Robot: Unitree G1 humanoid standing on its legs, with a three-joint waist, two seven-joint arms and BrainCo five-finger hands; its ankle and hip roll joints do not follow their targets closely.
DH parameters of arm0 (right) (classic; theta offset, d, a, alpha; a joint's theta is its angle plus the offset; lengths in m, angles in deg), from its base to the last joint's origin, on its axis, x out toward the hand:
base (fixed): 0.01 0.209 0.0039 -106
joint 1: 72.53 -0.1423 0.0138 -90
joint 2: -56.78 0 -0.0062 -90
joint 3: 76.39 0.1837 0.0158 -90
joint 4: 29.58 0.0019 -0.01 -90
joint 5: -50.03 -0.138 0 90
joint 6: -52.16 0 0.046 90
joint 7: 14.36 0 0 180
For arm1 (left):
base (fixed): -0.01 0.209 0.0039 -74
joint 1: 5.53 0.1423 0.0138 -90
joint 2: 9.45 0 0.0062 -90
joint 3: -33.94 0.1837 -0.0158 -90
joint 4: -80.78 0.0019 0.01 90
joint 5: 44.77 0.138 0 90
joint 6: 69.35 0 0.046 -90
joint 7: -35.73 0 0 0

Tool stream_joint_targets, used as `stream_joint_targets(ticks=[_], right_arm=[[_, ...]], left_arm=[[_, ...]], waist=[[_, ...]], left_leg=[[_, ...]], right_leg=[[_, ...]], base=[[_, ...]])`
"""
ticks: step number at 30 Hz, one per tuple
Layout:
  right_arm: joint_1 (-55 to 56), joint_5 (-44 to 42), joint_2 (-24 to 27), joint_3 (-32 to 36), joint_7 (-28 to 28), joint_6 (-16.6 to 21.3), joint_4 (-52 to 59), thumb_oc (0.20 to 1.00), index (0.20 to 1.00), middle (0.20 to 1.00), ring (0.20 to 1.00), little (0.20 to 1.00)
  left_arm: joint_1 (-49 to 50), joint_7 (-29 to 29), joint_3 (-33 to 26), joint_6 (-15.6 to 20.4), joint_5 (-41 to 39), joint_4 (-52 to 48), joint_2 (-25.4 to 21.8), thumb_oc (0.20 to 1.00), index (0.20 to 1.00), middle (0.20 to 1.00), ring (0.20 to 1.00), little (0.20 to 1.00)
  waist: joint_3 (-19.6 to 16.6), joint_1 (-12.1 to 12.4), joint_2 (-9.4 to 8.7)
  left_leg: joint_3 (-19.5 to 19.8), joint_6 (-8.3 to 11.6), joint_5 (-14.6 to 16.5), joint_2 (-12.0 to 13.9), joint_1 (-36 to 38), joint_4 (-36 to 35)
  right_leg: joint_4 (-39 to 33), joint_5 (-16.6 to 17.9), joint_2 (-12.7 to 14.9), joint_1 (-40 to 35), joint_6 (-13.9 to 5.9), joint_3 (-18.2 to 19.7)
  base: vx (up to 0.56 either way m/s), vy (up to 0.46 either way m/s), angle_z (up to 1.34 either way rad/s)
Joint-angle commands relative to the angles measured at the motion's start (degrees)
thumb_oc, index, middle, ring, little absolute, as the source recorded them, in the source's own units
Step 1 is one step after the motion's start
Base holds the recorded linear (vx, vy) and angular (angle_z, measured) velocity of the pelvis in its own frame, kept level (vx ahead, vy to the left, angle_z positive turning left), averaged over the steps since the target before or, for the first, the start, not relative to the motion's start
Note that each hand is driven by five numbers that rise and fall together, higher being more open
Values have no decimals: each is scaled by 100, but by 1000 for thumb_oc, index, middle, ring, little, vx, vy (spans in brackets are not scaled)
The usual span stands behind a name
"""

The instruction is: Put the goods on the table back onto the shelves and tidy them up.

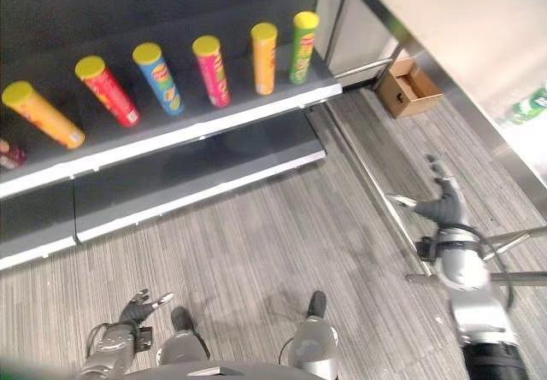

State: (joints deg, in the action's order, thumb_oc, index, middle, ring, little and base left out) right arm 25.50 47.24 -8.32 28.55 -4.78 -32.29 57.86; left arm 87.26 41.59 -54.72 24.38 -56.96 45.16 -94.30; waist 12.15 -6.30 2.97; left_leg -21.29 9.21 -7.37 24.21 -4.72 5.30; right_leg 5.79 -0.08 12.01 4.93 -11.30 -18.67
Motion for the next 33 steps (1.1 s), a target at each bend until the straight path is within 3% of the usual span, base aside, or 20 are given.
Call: stream_joint_targets(ticks=[1,2,4,5,6,7,8,9,13,17,19,22,24,27,29,31,33], right_arm=[[-330,-143,-141,275,207,344,747,1000,1000,1000,1000,1000],[-331,-125,-44,452,326,406,853,1000,1000,1000,1000,1000],[-390,-159,5,517,381,445,944,1000,1000,1000,1000,1000],[-539,-177,68,497,483,475,967,1000,1000,1000,1000,1000],[-803,-128,175,360,526,468,1030,1000,1000,1000,1000,1000],[-809,-127,173,359,527,468,1028,1000,1000,1000,1000,1000],[-829,-131,227,420,562,480,1066,1000,1000,1000,1000,1000],[-873,-102,300,574,671,467,1065,1000,1000,1000,1000,1000],[-969,4,345,767,954,440,979,1000,1000,1000,1000,1000],[-1005,194,266,837,1049,369,984,1000,1000,1000,1000,1000],[-941,393,279,892,1078,279,931,1000,1000,1000,1000,1000],[-982,571,231,792,1064,120,731,1000,1000,1000,1000,1000],[-953,544,163,767,985,57,674,1000,1000,1000,1000,1000],[-945,514,83,682,1018,-13,419,1000,1000,1000,1000,1000],[-881,525,40,730,1006,-102,251,1000,1000,1000,1000,1000],[-881,483,64,790,1006,-104,201,1000,1000,1000,1000,1000],[-898,412,144,896,1068,-117,73,1000,1000,1000,1000,1000]], left_arm=[[-30,-43,-92,87,91,-196,-705,1000,1000,1000,1000,1000],[19,-74,-101,66,87,-300,-652,1000,1000,1000,1000,1000],[51,-66,-87,67,114,-359,-622,1000,1000,1000,1000,1000],[48,-70,-82,65,94,-374,-599,1000,1000,1000,1000,1000],[56,-60,-75,70,52,-369,-551,1000,1000,1000,1000,1000],[52,-59,-77,70,52,-368,-553,1000,1000,1000,1000,1000],[52,-60,-37,82,31,-335,-506,1000,1000,1000,1000,1000],[41,-72,48,80,64,-316,-461,1000,1000,1000,1000,1000],[32,-74,143,59,160,-121,-459,1000,1000,1000,1000,1000],[27,-27,130,54,196,75,-425,1000,1000,1000,1000,1000],[32,-29,124,62,245,90,-430,1000,1000,1000,1000,1000],[-6,-15,129,67,267,8,-516,1000,1000,1000,1000,1000],[-44,37,117,53,272,-51,-603,1000,1000,1000,1000,1000],[-29,55,90,38,169,-242,-696,1000,1000,1000,1000,1000],[2,17,54,53,135,-310,-733,1000,1000,1000,1000,1000],[-20,14,69,64,125,-300,-734,1000,1000,1000,1000,1000],[-40,-7,120,67,147,-269,-713,1000,1000,1000,1000,1000]], waist=[[248,129,-536],[285,73,-501],[309,48,-507],[327,60,-534],[390,243,-659],[377,227,-667],[363,276,-730],[323,363,-738],[265,563,-614],[260,570,-591],[213,528,-612],[160,506,-657],[187,441,-671],[281,368,-609],[292,367,-617],[303,343,-584],[333,288,-561]], left_leg=[[221,358,40,119,96,178],[189,375,-340,317,121,427],[156,357,-393,359,127,617],[192,280,-268,289,105,808],[927,18,330,-370,-136,1040],[940,1,328,-387,-174,1053],[1216,-76,784,-748,-276,960],[1427,-111,850,-1152,-523,663],[1958,-69,373,-1910,-1051,-405],[2131,-134,387,-2016,-918,-367],[2003,-186,469,-2015,-827,-250],[1725,-475,697,-2063,-449,-293],[1659,-647,800,-2150,-208,-334],[1687,-817,943,-2263,97,-401],[1742,-827,1080,-2321,275,-430],[1812,-803,1140,-2308,269,-405],[1910,-765,1249,-2343,267,-325]], right_leg=[[-183,-593,-77,-291,134,192],[-340,-666,-334,-461,287,168],[-403,-670,-430,-519,367,201],[-442,-700,-460,-530,395,247],[-451,-698,-479,-493,441,478],[-452,-688,-462,-473,435,465],[-485,-715,-497,-521,454,546],[-606,-710,-552,-600,414,595],[-677,-826,-830,-757,376,861],[-483,-964,-801,-845,328,1101],[-289,-1027,-656,-867,283,1147],[667,-1086,-383,-575,100,1199],[1504,-822,-260,-281,-45,1278],[2463,-487,-185,120,-46,1455],[2186,-370,26,276,9,1378],[1825,-389,39,312,34,1344],[988,-292,73,439,-3,1434]], base=[[98,-445,-19],[83,-403,-22],[41,-235,-15],[24,-164,-13],[20,-156,-26],[66,-172,-45],[168,-101,-85],[213,-88,-56],[224,37,-28],[206,143,-80],[214,224,-37],[192,225,-59],[162,182,-70],[120,144,-20],[167,34,5],[121,-31,-6],[129,-70,8]])
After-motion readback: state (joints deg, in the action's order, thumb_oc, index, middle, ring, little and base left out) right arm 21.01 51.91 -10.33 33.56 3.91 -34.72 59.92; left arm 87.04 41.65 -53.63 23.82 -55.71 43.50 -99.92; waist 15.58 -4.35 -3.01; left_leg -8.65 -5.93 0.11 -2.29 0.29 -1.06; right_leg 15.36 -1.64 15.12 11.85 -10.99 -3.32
